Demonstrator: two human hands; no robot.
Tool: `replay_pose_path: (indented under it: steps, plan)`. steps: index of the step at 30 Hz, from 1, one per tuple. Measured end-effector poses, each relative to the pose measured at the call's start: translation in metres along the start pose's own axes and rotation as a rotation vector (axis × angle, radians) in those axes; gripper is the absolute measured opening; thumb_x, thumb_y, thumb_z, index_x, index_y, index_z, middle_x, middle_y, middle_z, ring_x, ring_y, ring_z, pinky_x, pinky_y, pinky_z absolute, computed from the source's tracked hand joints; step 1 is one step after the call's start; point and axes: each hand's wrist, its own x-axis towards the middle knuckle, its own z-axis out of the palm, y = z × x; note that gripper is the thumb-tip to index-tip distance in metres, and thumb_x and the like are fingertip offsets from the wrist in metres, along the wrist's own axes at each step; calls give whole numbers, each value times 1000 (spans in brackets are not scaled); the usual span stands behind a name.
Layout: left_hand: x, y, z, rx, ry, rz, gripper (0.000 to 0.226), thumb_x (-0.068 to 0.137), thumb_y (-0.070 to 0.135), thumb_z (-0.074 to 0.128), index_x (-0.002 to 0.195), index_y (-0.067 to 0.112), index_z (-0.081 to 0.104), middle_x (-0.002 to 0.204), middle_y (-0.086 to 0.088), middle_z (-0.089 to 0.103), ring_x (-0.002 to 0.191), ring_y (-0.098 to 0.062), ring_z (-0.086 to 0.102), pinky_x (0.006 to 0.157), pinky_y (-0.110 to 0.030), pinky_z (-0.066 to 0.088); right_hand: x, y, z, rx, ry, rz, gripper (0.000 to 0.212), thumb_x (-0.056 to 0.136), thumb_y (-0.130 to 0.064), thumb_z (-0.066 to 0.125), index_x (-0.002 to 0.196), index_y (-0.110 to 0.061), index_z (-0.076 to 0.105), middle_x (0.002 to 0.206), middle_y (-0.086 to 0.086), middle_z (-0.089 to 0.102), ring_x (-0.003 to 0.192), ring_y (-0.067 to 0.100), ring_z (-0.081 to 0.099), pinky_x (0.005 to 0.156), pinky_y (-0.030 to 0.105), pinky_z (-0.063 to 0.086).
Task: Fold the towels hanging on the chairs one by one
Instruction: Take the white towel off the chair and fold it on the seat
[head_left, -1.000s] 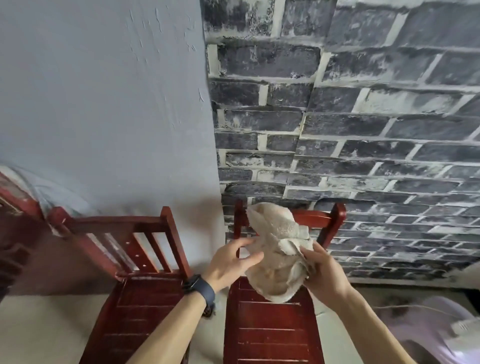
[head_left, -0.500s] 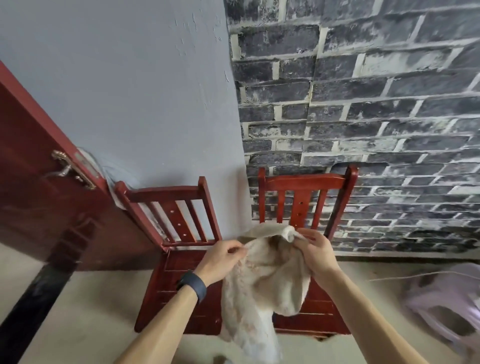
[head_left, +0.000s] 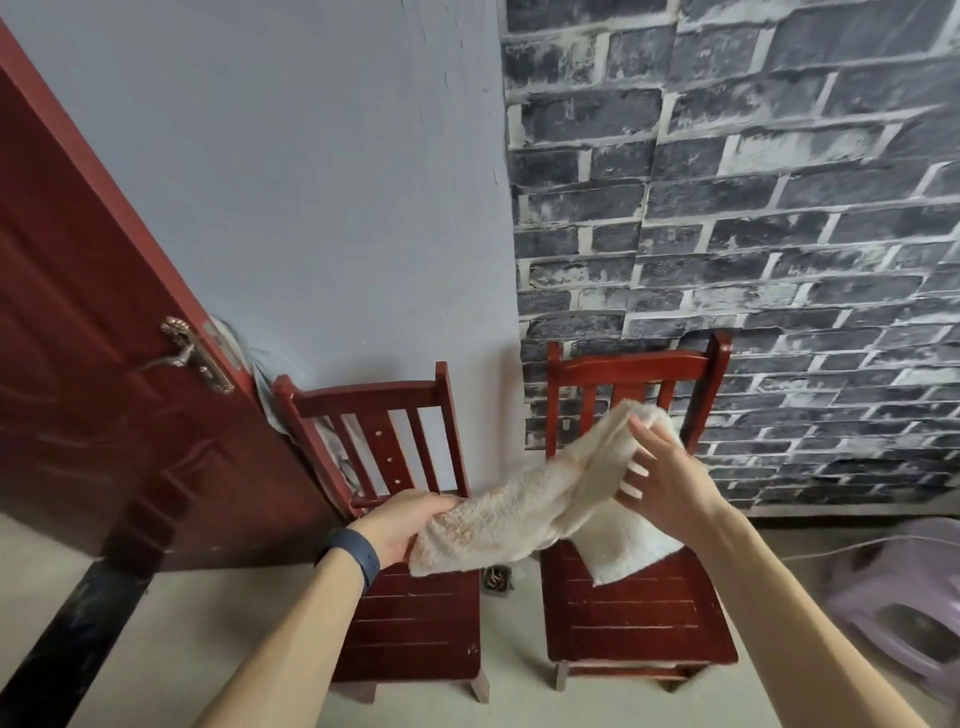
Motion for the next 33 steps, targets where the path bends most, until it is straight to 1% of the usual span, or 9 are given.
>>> replay_pose_path:
  steps: [4, 6, 8, 11, 16, 20, 25, 29, 33]
  plan:
    - [-11, 1, -10, -139, -42, 86, 18, 91, 13, 63, 100, 7, 77, 106, -14, 74, 99, -27, 70, 88, -36, 52, -10, 17, 10, -133, -114, -55, 59, 93, -16, 67, 131, -54, 42, 113, 2, 72, 102, 24, 69, 90, 51, 50]
    - [-10, 2, -14, -172, -59, 137, 32, 81, 15, 70, 110, 4, 73, 112, -16, 72, 106, -29, 67, 95, -38, 48, -14, 45, 16, -304, -47, 82, 69, 85, -24, 77, 142, -36, 40, 124, 9, 68, 113, 31, 65, 95, 59, 49]
    - [-4, -2, -19, -167, -41, 164, 67, 64, 18, 84, 125, 2, 63, 125, -19, 65, 118, -33, 61, 106, -43, 42, -13, 66, 21, -314, 48, 202, 72, 66, -27, 91, 127, -9, 58, 117, 15, 71, 107, 31, 69, 88, 51, 54]
    - [23, -17, -33, -167, 9, 205, 105, 39, 21, 97, 135, 12, 54, 137, -16, 58, 127, -34, 53, 112, -54, 35, -6, 72, 33, -215, 206, 228, 49, 72, -10, 86, 114, 1, 64, 109, 20, 72, 101, 33, 68, 77, 43, 57]
    - [-8, -7, -21, -417, -40, 198, 45, 68, 33, 84, 106, 12, 73, 117, -14, 71, 118, -32, 61, 108, -47, 39, -6, 54, 45, -285, 142, 182, 37, 81, -11, 81, 112, 0, 65, 105, 20, 72, 95, 34, 71, 72, 42, 61]
    - [-11, -5, -25, -488, 30, 168, 21, 89, 27, 66, 89, 7, 72, 99, -17, 72, 95, -32, 69, 91, -40, 51, 0, 45, 46, -508, 119, 112, 40, 81, -14, 82, 114, -5, 61, 106, 15, 73, 88, 26, 75, 66, 35, 62]
    - [-7, -17, -32, -486, 98, 101, 25, 90, 15, 64, 110, 0, 70, 110, -16, 70, 104, -29, 66, 86, -37, 52, 7, 35, 46, -695, 117, 65, 30, 85, -22, 78, 101, 1, 69, 94, 15, 75, 86, 26, 74, 77, 39, 63]
    - [-7, -34, -31, -326, 36, -37, 25, 83, 12, 74, 107, 7, 72, 116, -9, 70, 113, -28, 61, 105, -44, 44, 13, 28, 42, -982, 149, -11, 24, 96, -22, 64, 115, -11, 53, 93, 0, 61, 82, 14, 59, 66, 27, 49]
    - [-4, -53, -22, -188, 67, -212, 20, 83, 1, 73, 103, 3, 71, 109, -10, 70, 102, -27, 65, 97, -42, 52, 18, 23, 35, -1441, 100, -74, 29, 97, -12, 46, 126, -12, 52, 91, 0, 58, 77, 18, 56, 59, 28, 43]
